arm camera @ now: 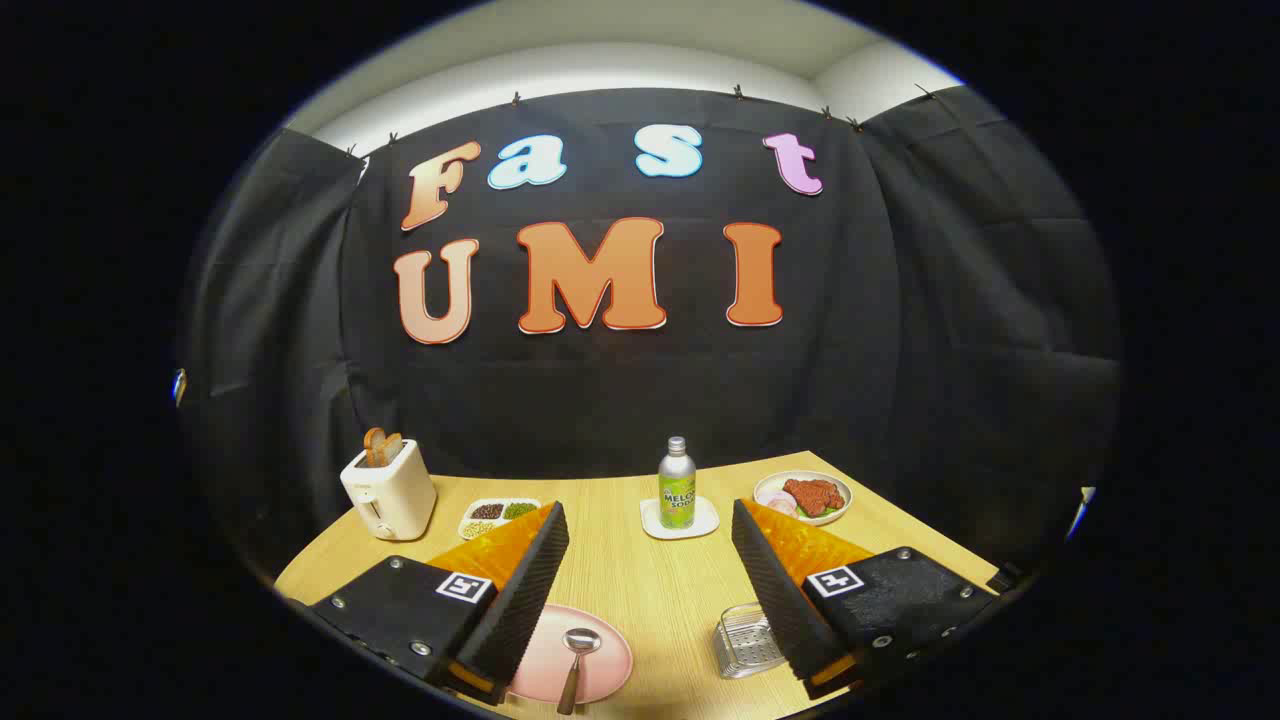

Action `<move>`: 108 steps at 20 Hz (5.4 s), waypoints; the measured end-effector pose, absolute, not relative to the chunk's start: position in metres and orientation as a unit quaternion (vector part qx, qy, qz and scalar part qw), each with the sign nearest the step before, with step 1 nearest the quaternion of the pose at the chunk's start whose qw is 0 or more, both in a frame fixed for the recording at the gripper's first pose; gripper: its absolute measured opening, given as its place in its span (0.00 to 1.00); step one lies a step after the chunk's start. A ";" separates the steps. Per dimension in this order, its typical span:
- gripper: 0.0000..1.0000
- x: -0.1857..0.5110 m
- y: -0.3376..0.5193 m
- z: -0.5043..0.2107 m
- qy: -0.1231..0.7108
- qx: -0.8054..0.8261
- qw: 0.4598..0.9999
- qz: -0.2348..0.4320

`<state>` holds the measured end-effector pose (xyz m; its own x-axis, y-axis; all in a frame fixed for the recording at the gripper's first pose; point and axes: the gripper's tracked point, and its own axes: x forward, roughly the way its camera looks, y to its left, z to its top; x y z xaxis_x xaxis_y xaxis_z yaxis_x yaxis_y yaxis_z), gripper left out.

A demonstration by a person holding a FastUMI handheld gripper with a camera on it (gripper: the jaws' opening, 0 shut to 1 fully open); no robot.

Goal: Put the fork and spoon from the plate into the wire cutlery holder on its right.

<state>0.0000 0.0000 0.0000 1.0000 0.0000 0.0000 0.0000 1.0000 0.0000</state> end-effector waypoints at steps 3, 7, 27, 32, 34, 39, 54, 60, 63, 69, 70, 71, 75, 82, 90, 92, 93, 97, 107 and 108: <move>0.99 -0.002 0.002 0.000 -0.001 -0.008 1.000 0.000; 0.99 -0.004 0.006 -0.003 0.002 -0.011 1.000 0.004; 0.99 -0.008 0.028 -0.066 0.054 -0.018 0.998 0.009; 0.99 -0.002 0.057 -0.129 0.113 -0.031 0.993 0.033; 0.99 -0.002 0.064 -0.154 0.136 -0.043 0.989 0.038; 0.89 -0.001 0.079 -0.210 0.198 -0.055 0.977 0.053; 0.30 0.004 0.079 -0.265 0.259 -0.077 0.962 0.040; 0.11 0.006 0.077 -0.269 0.266 -0.089 0.959 0.043; 0.06 0.005 0.076 -0.267 0.267 -0.097 0.958 0.039; 0.03 0.002 0.072 -0.250 0.269 -0.076 0.959 0.045; 0.03 0.001 0.070 -0.245 0.271 -0.074 0.959 0.048; 0.03 -0.001 0.069 -0.241 0.271 -0.074 0.958 0.051; 0.03 -0.007 0.062 -0.213 0.263 -0.059 0.961 0.059; 0.03 -0.021 0.029 -0.163 0.256 -0.048 0.964 0.055; 0.03 -0.035 -0.049 -0.122 0.285 -0.080 0.955 0.009; 0.03 -0.037 -0.065 -0.122 0.306 -0.093 0.947 0.005; 0.03 -0.037 -0.070 -0.122 0.318 -0.095 0.943 0.006; 0.03 -0.032 -0.082 -0.134 0.378 -0.097 0.921 0.018; 0.03 -0.021 -0.098 -0.174 0.510 -0.110 0.853 0.008; 0.03 -0.017 -0.097 -0.177 0.520 -0.107 0.847 0.006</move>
